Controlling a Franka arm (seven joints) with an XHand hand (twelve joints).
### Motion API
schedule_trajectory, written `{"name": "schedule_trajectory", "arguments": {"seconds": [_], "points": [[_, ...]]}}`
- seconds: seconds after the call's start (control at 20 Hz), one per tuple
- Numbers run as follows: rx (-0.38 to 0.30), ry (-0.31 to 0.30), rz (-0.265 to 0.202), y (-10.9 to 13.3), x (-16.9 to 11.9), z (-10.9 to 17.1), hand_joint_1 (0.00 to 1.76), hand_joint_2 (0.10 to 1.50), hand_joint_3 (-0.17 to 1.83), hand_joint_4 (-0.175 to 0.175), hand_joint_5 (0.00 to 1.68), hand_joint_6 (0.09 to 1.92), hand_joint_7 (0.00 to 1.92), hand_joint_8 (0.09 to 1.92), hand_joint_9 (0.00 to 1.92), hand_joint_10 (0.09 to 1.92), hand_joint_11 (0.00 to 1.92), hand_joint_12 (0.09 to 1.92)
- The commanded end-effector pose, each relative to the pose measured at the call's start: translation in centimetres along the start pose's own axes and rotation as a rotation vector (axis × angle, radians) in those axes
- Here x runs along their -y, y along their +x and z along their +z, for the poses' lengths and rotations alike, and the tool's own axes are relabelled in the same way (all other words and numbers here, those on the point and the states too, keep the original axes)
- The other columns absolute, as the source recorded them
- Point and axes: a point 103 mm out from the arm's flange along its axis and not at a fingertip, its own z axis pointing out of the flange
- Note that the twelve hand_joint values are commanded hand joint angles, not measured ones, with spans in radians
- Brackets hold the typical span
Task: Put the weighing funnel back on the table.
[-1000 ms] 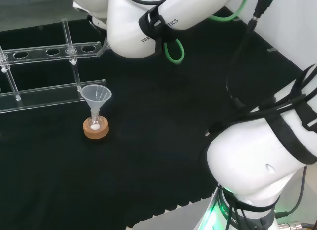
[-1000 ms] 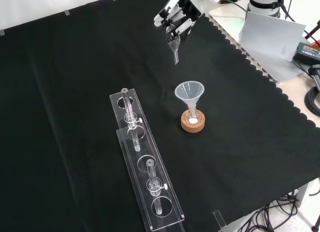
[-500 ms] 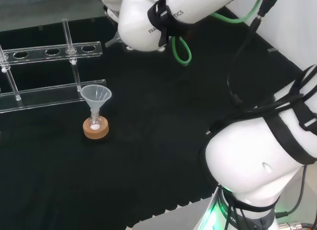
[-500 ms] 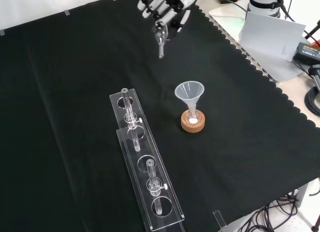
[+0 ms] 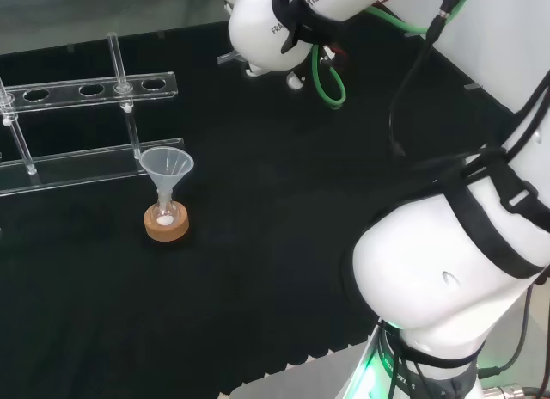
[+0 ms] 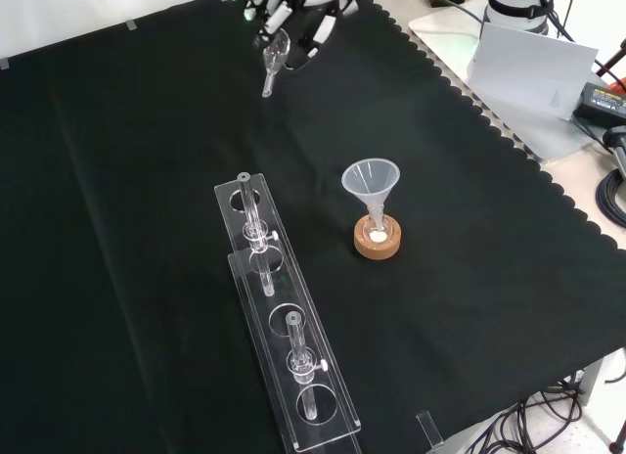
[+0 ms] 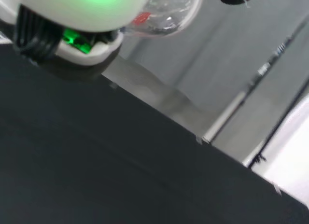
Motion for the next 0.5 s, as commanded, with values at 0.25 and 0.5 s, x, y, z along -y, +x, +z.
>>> {"name": "schedule_trajectory", "arguments": {"seconds": [0.25, 0.5], "points": [[-0.067, 0.136, 0.222, -1.8, -0.2, 5.0, 1.17, 0.48, 0.81, 0.175, 1.63, 0.09, 1.83, 0.09, 1.43, 0.09, 0.36, 1.39], [-0.092, 0.183, 0.295, -1.0, -0.3, 7.1, 1.17, 0.48, 0.81, 0.175, 1.63, 0.09, 1.83, 0.09, 1.43, 0.09, 0.36, 1.39]]}}
